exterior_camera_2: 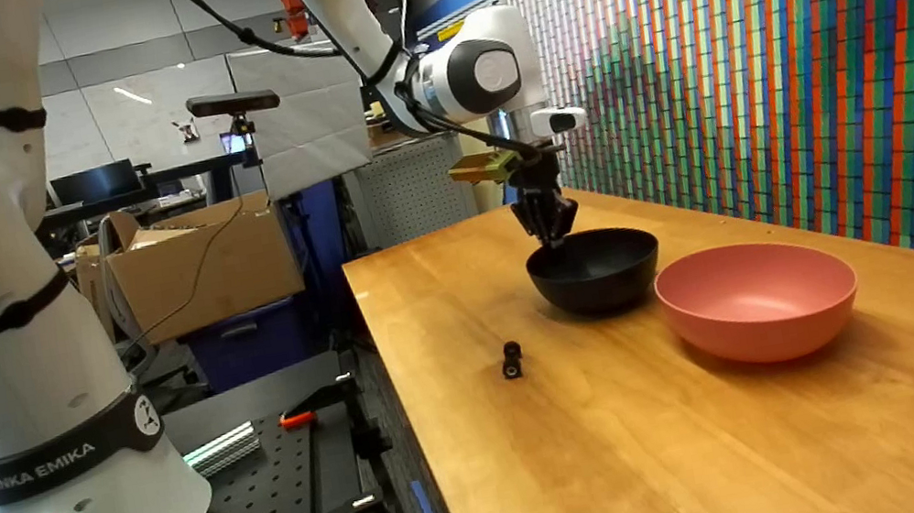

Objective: Put the black bowl in the pink bowl

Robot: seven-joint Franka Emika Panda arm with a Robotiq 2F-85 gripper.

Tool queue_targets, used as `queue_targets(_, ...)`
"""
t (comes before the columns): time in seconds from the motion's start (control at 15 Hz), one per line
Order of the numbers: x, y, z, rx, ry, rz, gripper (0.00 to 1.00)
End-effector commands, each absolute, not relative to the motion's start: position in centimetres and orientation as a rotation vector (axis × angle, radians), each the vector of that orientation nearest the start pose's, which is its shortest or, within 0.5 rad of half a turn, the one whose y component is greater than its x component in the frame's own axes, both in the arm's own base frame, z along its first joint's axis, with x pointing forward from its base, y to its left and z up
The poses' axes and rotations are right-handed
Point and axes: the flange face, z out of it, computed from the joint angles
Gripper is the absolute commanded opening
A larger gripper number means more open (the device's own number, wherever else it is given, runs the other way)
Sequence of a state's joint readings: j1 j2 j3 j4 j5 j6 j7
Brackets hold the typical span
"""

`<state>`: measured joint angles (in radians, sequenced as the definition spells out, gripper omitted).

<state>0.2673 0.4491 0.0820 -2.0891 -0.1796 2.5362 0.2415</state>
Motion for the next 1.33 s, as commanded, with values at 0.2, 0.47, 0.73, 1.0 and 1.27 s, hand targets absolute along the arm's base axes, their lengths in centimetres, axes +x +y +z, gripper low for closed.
queue_targets(0.2, 56.4, 17.7, 22.5, -3.215, -0.355, 0.005, 0.05)
queue_targets(0.47, 60.3, 15.1, 27.5, -3.249, -0.328, -0.036, 0.05)
queue_targets(0.73, 63.6, 11.1, 33.4, -3.273, -0.266, -0.093, 0.05)
queue_targets(1.0, 64.3, 6.1, 34.0, -3.304, -0.142, -0.053, 0.05)
queue_targets(1.27, 64.1, 2.6, 31.1, -3.345, -0.056, -0.036, 0.05)
